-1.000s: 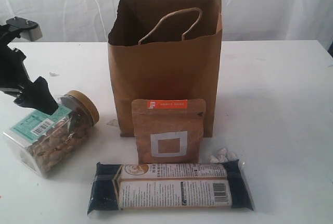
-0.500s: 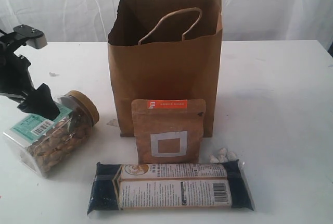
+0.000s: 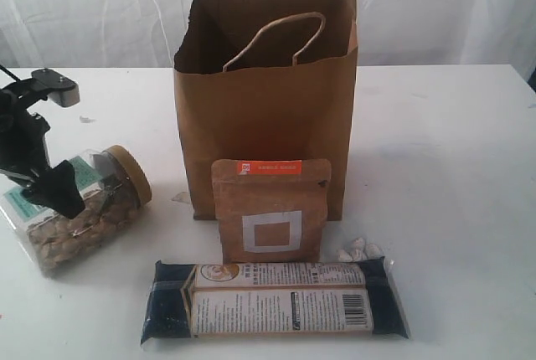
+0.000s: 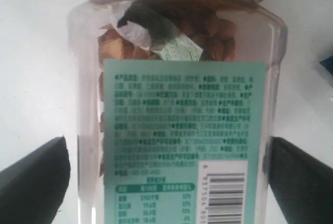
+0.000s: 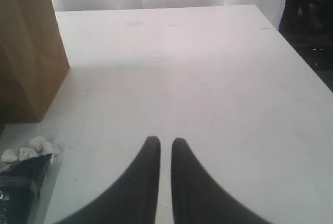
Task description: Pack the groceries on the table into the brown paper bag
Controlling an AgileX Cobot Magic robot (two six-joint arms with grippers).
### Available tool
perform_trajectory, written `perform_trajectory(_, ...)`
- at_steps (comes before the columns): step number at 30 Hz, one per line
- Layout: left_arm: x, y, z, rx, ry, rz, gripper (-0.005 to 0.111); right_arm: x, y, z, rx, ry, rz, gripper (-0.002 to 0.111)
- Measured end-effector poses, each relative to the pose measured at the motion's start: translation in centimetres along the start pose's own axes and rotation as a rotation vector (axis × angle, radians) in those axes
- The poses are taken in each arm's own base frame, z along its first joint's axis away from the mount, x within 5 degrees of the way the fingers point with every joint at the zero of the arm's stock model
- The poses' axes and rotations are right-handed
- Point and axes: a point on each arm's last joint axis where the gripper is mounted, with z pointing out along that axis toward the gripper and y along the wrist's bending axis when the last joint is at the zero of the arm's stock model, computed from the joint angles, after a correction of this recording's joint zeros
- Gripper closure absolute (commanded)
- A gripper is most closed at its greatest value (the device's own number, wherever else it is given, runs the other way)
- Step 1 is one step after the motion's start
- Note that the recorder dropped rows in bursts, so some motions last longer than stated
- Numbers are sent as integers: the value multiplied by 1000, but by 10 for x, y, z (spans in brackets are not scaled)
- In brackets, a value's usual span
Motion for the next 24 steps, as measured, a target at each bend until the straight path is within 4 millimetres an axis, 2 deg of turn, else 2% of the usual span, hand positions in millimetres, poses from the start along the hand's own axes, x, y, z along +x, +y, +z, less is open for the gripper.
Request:
perform_trajectory(11, -1, 4, 3, -22, -5, 51, 2, -5, 0, 0, -4, -56, -26, 100)
perform_trajectory(16, -1, 7, 12, -16, 8, 53, 7, -21, 2, -3, 8, -238, -217, 100)
perform_trajectory(18, -1, 7, 13, -13, 11, 52, 15, -27, 2, -4, 17, -299, -268, 100)
perform_trajectory(20, -1, 8, 14, -14, 13, 53, 30, -31, 2, -5, 24, -348, -290, 100)
perform_trajectory(24, -1, 8, 14, -17, 13, 54, 76, -34, 3, -7, 28, -385, -303, 100)
